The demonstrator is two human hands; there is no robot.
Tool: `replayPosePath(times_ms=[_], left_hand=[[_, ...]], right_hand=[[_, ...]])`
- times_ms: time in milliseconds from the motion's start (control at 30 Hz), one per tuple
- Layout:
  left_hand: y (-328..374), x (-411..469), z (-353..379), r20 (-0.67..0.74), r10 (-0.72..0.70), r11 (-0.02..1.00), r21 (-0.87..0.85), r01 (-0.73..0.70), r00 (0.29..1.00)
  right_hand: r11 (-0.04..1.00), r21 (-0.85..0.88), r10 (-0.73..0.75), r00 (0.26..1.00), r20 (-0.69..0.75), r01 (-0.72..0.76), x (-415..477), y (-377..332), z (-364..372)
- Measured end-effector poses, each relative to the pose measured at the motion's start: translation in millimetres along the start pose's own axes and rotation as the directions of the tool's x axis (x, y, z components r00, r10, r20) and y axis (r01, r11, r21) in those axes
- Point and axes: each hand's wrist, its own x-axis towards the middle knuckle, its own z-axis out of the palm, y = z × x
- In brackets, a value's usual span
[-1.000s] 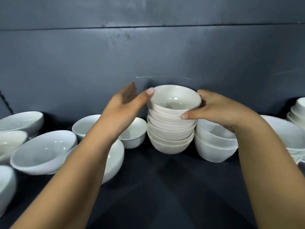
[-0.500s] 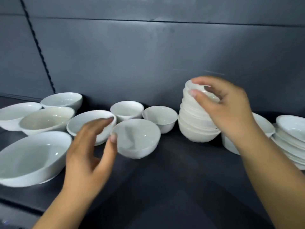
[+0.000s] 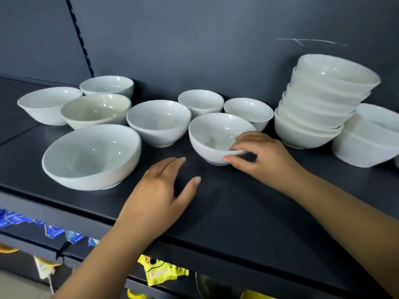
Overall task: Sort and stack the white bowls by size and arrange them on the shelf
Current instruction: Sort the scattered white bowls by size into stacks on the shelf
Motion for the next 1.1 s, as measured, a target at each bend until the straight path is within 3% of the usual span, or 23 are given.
replayPosePath(times_ms=[100, 233, 333, 533, 633, 700, 767, 833, 900, 1000, 1100], left_hand=[[-0.2, 0.7, -2.2, -0.002, -0.079, 0.988, -0.132, 0.078, 0.997], [-0.9, 0.5, -3.4, -0.041, -0.085, 0.958, -0.277, 0.07, 0.996], [0.9, 0.1, -3.7, -0.022, -0.104, 0.946, -0.31, 0.092, 0.994], [-4.2, -10.2, -9.2, -0.045, -0.009, 0.942, -0.335, -0.006, 0.999], [-5.3, -32.0, -18.7, -0.304, 0.052, 0.936, -0.317, -0.152, 0.951], [-13.6, -44.9, -27.1, -0.516, 0.129, 0.956, -0.164, -0.245, 0.847], [-27.8, -51.3, -34.8, -0.646, 0.152, 0.97, -0.047, -0.237, 0.748], [-39.2, -52.8, -39.6, -0.688, 0.079, 0.993, -0.011, -0.119, 0.721], [-45.0, -51.0, -41.3, -0.667, -0.093, 0.995, -0.086, 0.048, 0.74], [-51.0, -41.2, -43.0, -0.493, -0.392, 0.889, -0.42, 0.183, 0.777], [-55.2, -27.5, -44.7, -0.347, -0.494, 0.787, -0.568, 0.241, 0.797]], right_hand=[[0.998, 0.047, 0.047, 0.998, -0.028, -0.046, -3.9, -3.0, -1.3], [0.998, 0.059, 0.039, 0.999, -0.009, -0.039, -12.0, -5.5, -6.3], [0.997, 0.072, -0.017, 1.0, -0.015, 0.018, -21.5, -13.4, -9.8], [0.986, 0.108, -0.125, 0.991, -0.043, 0.129, -34.5, -24.7, -6.6], [0.982, 0.17, -0.074, 0.994, -0.084, 0.087, -37.4, -26.4, -1.9], [0.963, 0.267, 0.047, 0.997, -0.063, -0.029, -38.3, -24.4, 0.4], [0.904, 0.369, 0.218, 0.975, 0.031, -0.214, -38.8, -22.4, 1.9], [0.812, 0.425, 0.36, 0.917, 0.172, -0.399, -39.4, -21.8, 3.5], [0.747, 0.469, 0.407, 0.882, 0.239, -0.472, -39.5, -20.7, 6.0], [0.71, 0.546, 0.391, 0.894, 0.22, -0.445, -38.9, -19.8, 9.7], [0.657, 0.651, 0.335, 0.921, 0.199, -0.38, -37.8, -22.6, 11.5]])
